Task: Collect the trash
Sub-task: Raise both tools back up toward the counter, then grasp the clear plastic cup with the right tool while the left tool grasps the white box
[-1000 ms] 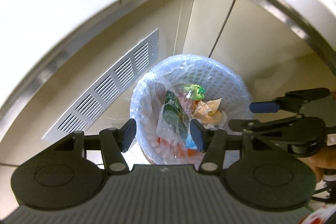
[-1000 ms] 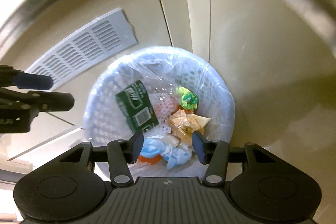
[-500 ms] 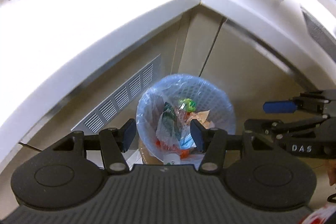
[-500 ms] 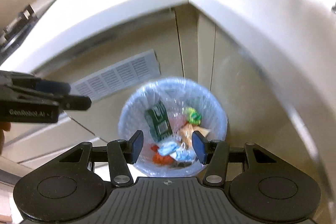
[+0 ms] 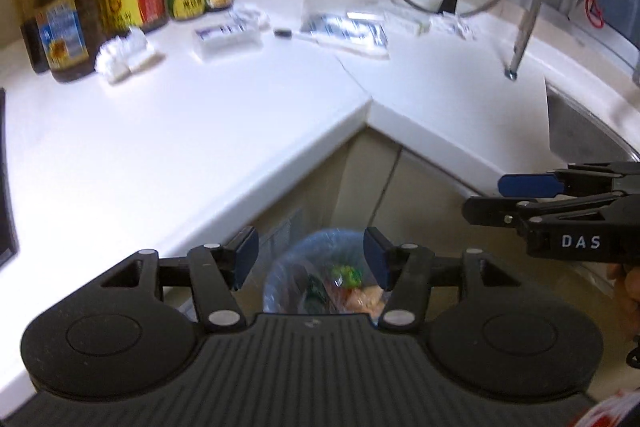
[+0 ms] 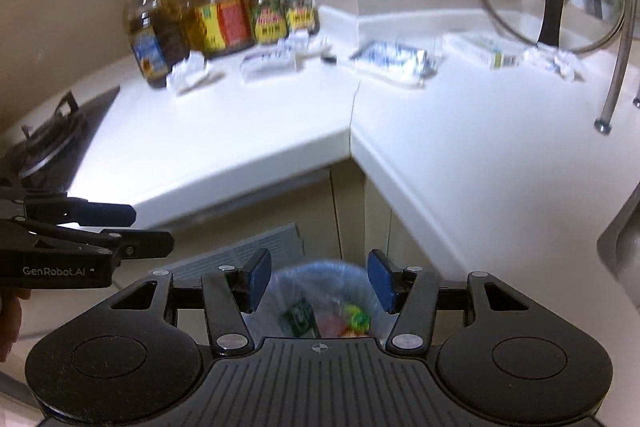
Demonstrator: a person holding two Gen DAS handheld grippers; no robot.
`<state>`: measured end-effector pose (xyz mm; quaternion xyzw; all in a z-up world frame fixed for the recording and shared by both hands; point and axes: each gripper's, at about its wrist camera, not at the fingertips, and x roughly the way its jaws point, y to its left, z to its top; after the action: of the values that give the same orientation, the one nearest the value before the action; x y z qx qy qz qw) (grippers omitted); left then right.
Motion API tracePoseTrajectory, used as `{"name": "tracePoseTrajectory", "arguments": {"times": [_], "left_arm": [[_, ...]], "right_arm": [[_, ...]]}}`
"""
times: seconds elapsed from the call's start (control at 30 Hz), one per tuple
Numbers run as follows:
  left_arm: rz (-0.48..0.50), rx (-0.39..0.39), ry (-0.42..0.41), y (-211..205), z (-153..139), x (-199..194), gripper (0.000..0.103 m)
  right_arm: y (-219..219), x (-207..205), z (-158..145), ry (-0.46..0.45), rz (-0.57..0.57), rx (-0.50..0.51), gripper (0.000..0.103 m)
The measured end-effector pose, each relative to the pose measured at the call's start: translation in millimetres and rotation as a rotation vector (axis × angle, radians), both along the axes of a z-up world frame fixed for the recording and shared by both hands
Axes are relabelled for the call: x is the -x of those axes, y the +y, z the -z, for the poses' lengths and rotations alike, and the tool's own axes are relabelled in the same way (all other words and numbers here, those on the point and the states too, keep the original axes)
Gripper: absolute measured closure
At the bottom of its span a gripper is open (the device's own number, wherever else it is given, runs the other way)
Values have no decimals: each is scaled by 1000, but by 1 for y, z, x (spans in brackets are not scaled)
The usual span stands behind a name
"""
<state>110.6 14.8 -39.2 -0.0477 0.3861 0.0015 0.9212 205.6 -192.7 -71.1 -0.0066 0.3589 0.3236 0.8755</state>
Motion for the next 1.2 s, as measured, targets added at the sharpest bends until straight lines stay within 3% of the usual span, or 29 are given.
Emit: {"name": "tracePoseTrajectory", "arguments": {"times": [0.37,0.87,1.03,1.2], "left_arm": [[-46,-26,-62,31,-22,-34,39],[-255,-52,-35,55,-25,-139,35],[-299,-82,-28,60,-27,-174,35],[-321,-91,-15,66,-23,-208,34]], "right_arm": [[2,-48,-31,-103,9,-11,47],[24,-252,-26,-176,-103,33,47],[21,-312,-21,-159,-86,5,47],[22,-354,-7,-77,-85,-47,48]]}}
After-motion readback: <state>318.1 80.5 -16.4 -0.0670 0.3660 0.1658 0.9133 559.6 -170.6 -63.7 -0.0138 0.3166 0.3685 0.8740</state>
